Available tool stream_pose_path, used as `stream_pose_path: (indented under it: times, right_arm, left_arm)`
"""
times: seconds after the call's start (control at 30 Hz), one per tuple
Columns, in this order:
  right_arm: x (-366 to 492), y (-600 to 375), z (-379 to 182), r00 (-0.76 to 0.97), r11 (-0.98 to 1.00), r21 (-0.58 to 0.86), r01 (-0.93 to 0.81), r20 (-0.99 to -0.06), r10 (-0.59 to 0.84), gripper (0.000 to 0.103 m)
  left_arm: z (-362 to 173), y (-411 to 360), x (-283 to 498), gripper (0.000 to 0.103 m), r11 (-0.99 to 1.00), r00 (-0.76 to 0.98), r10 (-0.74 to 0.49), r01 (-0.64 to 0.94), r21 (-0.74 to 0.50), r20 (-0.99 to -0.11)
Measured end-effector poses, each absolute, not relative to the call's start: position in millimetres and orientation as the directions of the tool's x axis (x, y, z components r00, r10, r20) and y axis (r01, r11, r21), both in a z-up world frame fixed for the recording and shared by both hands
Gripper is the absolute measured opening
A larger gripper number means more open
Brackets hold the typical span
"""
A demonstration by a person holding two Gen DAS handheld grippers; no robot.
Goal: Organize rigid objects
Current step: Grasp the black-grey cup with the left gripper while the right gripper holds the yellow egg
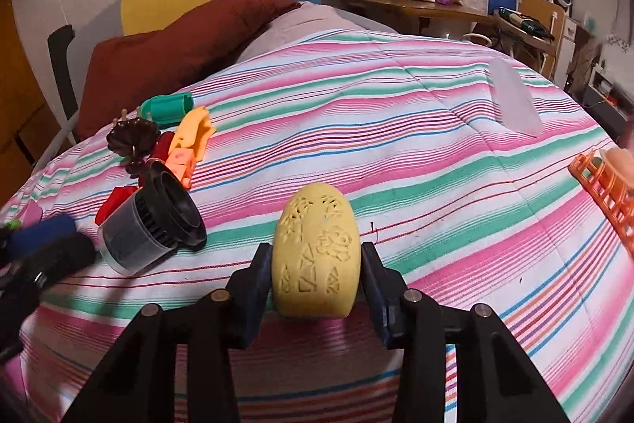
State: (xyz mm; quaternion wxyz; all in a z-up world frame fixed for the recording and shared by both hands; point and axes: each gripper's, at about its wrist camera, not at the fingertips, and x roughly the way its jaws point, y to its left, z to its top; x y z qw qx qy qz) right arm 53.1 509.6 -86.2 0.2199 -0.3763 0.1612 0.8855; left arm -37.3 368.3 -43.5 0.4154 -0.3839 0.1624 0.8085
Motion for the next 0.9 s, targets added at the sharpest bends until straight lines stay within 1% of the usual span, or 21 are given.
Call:
stream_pose_path:
  times: [0.1, 0.27, 0.37, 0.53, 0.6, 0.77, 0.9]
  right_arm:
    - [52, 508, -86, -0.617, -0.852, 0.105, -0.513, -0.735, 0.28, 0.044]
    - [53, 510, -87, -0.627, -0.849, 0.123, -0.514, -0.729, 0.274, 0.045]
    - [54, 510, -87, -0.63, -0.848, 0.124, -0.515, -0.726, 0.276, 0.045]
    - [54, 509, -88, -0.63, -0.848, 0.119, -0.517, -0.724, 0.282, 0.045]
    - [55, 509, -88, -0.632, -0.848, 0.122, -0.517, -0.722, 0.281, 0.045]
    - [55, 510, -88, -0.635, -0.847, 0.128, -0.516, -0.72, 0.279, 0.045]
    - [55, 510, -88, -0.634, -0.847, 0.126, -0.517, -0.72, 0.28, 0.045]
  left_arm:
    - [-52, 380, -39, 0.045, -0.531, -0.327, 0.553, -0.847, -0.022, -0.766]
    - [-64, 384, -40, 0.045, -0.473, -0.257, 0.574, -0.879, -0.059, -0.777]
    - [-70, 387, -37, 0.045, -0.475, -0.243, 0.572, -0.877, -0.075, -0.784]
    - [-81, 389, -32, 0.045, -0.498, -0.266, 0.548, -0.866, -0.053, -0.793]
    - [-81, 386, -32, 0.044, -0.51, -0.261, 0.557, -0.857, -0.076, -0.788]
    - [-64, 369, -33, 0.044, -0.558, -0.285, 0.585, -0.821, -0.123, -0.759]
    - [-51, 357, -33, 0.044, -0.598, -0.313, 0.58, -0.79, -0.133, -0.752]
